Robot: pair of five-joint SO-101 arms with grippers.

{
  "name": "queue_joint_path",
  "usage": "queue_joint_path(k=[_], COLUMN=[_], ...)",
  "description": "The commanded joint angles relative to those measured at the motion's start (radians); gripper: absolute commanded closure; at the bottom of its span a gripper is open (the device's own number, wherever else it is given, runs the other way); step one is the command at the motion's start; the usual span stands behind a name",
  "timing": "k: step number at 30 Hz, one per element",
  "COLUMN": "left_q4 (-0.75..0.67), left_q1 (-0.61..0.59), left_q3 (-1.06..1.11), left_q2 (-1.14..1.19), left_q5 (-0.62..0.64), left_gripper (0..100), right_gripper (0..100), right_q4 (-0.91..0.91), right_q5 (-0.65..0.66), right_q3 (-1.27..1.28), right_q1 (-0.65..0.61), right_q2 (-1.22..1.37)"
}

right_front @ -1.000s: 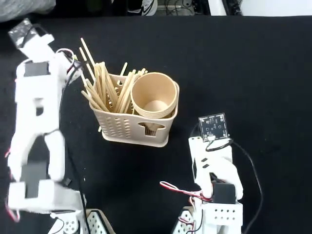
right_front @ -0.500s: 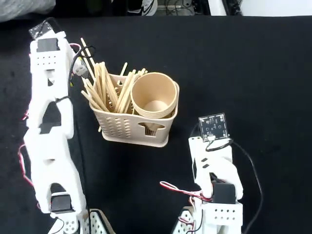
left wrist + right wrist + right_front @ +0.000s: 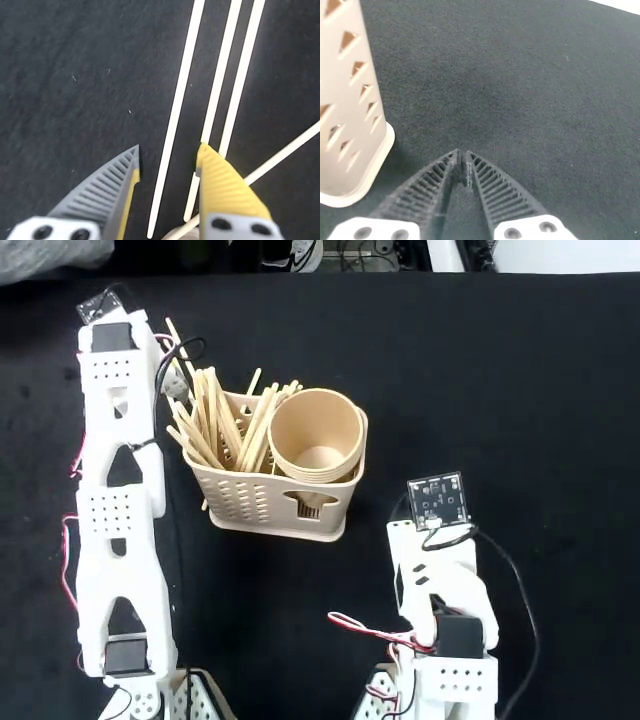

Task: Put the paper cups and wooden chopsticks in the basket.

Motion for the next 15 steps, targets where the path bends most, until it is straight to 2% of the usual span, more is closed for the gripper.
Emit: queue_joint_path(k=[1,13,15], left_q4=[0.002,-0.055,-0.074], left_q1=[0.001,0.004,-0.008], left_q3=[-0.059,-0.064,-0.059], left_q2=[0.008,0.129,0.130], left_q5=[-0.011,-0.009,-0.009], left_gripper=[81,82,86], right_gripper=[98.7,98.7,98.7], right_q4=[0.003,0.005,0.005], right_q5=[0.002,0.002,0.002], right_q3=[-0.007,-0.007,-0.007], right_q1=[0.012,0.012,0.012], right_q2=[-0.056,-0.056,-0.056])
